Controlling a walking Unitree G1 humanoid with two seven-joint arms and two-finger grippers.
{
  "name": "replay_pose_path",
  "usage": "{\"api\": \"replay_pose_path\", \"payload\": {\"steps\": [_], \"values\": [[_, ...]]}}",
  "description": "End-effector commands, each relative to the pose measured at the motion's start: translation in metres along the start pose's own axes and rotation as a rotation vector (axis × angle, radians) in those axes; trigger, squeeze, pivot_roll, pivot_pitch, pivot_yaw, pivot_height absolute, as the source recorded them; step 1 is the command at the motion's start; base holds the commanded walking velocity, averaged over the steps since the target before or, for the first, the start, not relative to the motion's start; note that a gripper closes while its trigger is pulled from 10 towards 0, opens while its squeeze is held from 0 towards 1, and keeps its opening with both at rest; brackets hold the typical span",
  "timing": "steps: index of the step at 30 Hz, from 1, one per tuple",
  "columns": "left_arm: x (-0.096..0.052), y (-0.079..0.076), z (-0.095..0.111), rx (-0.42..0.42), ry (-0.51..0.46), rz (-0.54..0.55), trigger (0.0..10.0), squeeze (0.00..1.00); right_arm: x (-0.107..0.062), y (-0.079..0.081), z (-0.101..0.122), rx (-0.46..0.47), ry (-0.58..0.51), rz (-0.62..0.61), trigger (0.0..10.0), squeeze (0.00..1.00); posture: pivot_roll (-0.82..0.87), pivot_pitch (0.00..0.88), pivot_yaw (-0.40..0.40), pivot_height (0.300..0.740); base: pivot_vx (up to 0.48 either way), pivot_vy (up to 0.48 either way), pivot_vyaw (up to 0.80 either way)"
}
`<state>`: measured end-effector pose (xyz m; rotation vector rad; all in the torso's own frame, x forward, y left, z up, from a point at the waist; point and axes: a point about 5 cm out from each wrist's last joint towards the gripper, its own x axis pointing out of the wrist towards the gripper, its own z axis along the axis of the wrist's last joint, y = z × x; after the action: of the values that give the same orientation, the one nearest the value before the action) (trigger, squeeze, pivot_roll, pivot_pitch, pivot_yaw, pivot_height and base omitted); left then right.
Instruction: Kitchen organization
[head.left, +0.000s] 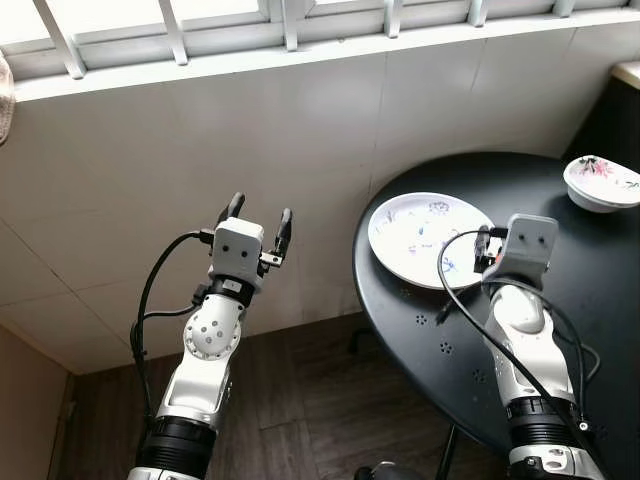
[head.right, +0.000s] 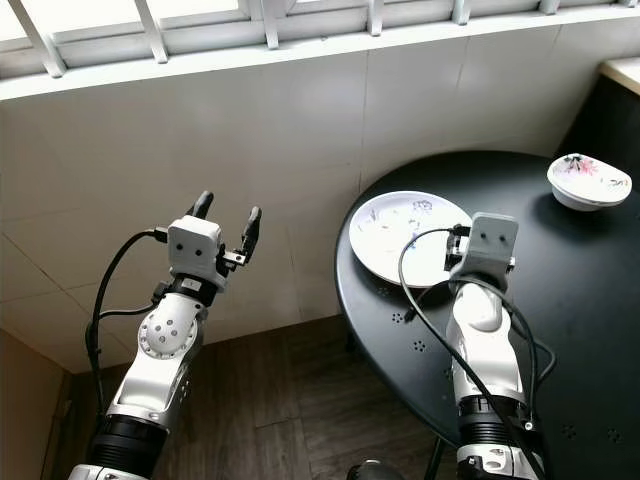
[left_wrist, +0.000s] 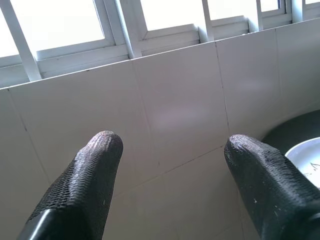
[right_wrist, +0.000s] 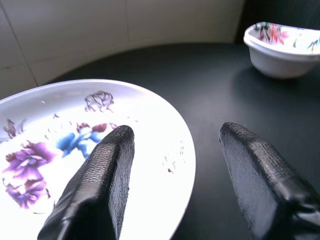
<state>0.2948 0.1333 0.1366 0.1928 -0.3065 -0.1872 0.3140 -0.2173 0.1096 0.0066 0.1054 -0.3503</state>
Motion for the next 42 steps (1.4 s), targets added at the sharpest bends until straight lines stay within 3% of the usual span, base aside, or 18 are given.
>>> {"api": "replay_pose_path", "payload": {"steps": [1, 8, 13, 21, 28, 31, 32, 33, 34, 36, 37, 41, 42], "values": [[0.001, 0.003, -0.001, 0.015, 0.009, 0.006, 10.0, 0.0, 0.003, 0.0, 0.004, 0.033, 0.005, -0.016, 10.0, 0.0, -0.08, 0.017, 0.024, 0.74, 0.0, 0.0, 0.0], [0.002, 0.004, -0.001, 0.02, 0.009, 0.008, 10.0, 0.0, 0.007, -0.006, 0.001, 0.094, 0.061, -0.065, 10.0, 0.0, -0.08, 0.017, 0.027, 0.74, 0.0, 0.0, 0.0], [0.002, 0.004, -0.001, 0.023, 0.01, 0.007, 10.0, 0.0, 0.007, -0.008, -0.015, 0.185, 0.17, -0.087, 10.0, 0.0, -0.08, 0.019, 0.029, 0.74, 0.0, 0.0, 0.0], [0.002, 0.004, -0.001, 0.024, 0.015, 0.011, 10.0, 0.0, 0.005, 0.01, -0.028, 0.247, 0.284, 0.044, 10.0, 0.0, -0.08, 0.021, 0.025, 0.74, 0.0, 0.0, 0.0], [0.002, 0.004, -0.002, 0.028, 0.02, 0.014, 10.0, 0.0, 0.005, 0.01, -0.03, 0.287, 0.311, 0.031, 10.0, 0.0, -0.08, 0.021, 0.025, 0.74, 0.0, 0.0, 0.0], [0.002, 0.004, -0.002, 0.03, 0.021, 0.013, 10.0, 0.0, 0.003, 0.01, -0.035, 0.362, 0.361, 0.014, 10.0, 0.0, -0.08, 0.021, 0.025, 0.74, 0.0, 0.0, 0.0], [0.002, 0.003, -0.003, 0.031, 0.022, 0.012, 10.0, 0.0, 0.002, 0.01, -0.038, 0.41, 0.383, 0.0, 8.0, 0.0, -0.08, 0.021, 0.025, 0.74, 0.0, 0.0, 0.0], [0.002, 0.003, -0.003, 0.031, 0.022, 0.012, 10.0, 0.0, 0.002, 0.01, -0.038, 0.41, 0.383, 0.0, 8.0, 0.0, -0.08, 0.021, 0.025, 0.74, 0.0, 0.0, 0.0], [0.003, 0.003, -0.003, 0.031, 0.023, 0.011, 10.0, 0.0, 0.002, 0.009, -0.039, 0.44, 0.392, -0.009, 5.8, 0.0, -0.08, 0.021, 0.025, 0.74, 0.0, 0.0, 0.0], [0.003, 0.003, -0.003, 0.032, 0.023, 0.011, 10.0, 0.0, 0.002, 0.009, -0.039, 0.445, 0.394, -0.01, 5.8, 0.0, -0.08, 0.021, 0.025, 0.74, 0.0, 0.0, 0.0], [0.003, 0.003, -0.003, 0.034, 0.024, 0.011, 10.0, 0.0, 0.003, 0.008, -0.04, 0.496, 0.406, -0.022, 0.2, 0.0, -0.08, 0.021, 0.025, 0.74, 0.0, 0.0, 0.0], [0.002, 0.003, -0.003, 0.036, 0.026, 0.011, 10.0, 0.0, 0.003, 0.008, -0.041, 0.545, 0.423, -0.025, 0.0, 0.0, -0.09, 0.023, 0.026, 0.74, 0.0, 0.0, 0.0], [0.002, 0.003, -0.004, 0.038, 0.028, 0.011, 10.0, 0.0, 0.002, 0.009, -0.042, 0.595, 0.448, -0.025, 0.0, 0.0, -0.09, 0.022, 0.025, 0.74, 0.0, 0.0, 0.0]]}}
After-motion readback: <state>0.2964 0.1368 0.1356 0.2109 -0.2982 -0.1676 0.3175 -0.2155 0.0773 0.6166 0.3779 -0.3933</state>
